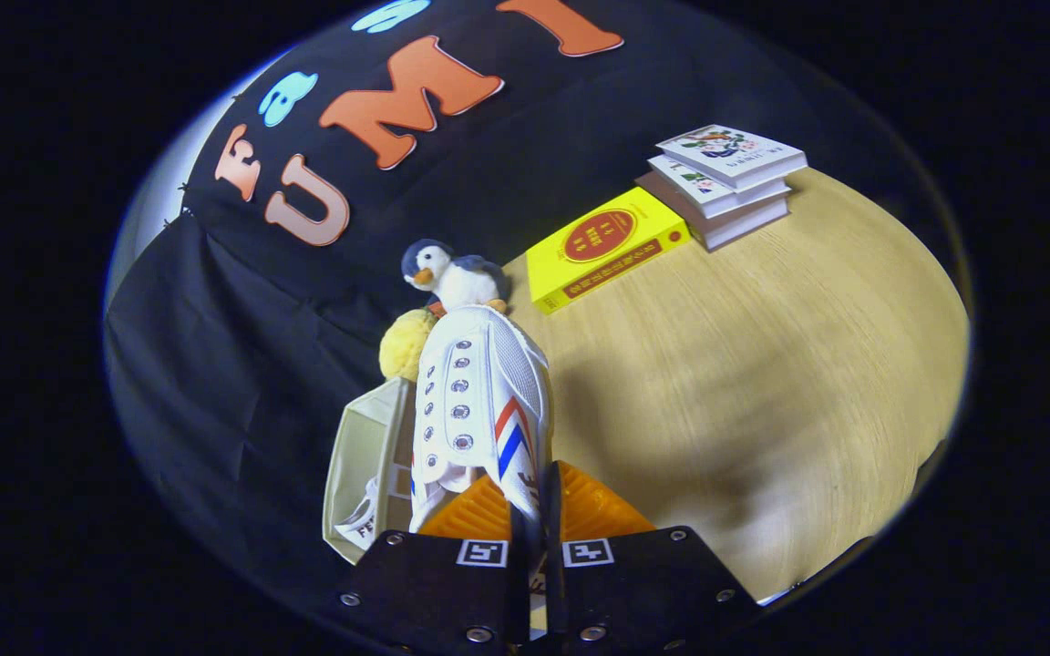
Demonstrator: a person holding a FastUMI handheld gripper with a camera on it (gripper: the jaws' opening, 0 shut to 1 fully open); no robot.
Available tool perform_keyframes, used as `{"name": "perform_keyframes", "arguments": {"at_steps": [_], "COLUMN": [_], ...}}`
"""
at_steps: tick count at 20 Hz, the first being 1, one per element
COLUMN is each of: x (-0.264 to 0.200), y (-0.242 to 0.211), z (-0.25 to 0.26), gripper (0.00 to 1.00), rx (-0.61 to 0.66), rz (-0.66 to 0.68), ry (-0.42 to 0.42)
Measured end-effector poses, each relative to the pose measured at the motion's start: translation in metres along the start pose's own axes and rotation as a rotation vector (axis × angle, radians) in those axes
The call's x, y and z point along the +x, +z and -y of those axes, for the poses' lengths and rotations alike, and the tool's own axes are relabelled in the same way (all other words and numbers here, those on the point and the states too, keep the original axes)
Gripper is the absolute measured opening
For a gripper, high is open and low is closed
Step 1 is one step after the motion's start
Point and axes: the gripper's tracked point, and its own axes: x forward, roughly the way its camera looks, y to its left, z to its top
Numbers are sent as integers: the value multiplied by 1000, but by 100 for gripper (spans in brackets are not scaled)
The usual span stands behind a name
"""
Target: Open the storage box then place both shoes into the box .Put the left shoe in first, then the right shoe, with the right side of both shoes facing outward in a uniform manner.
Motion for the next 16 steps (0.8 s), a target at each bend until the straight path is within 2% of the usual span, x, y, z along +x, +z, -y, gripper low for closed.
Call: {"name": "perform_keyframes", "arguments": {"at_steps": [5, 10, 16], "x": [8, 29, 57], "y": [-12, -35, -64], "z": [-79, -132, -141], "gripper": [7, 8, 8], "rx": [-19, -33, -45], "rz": [-45, -96, -144], "ry": [99, 129, 10]}}
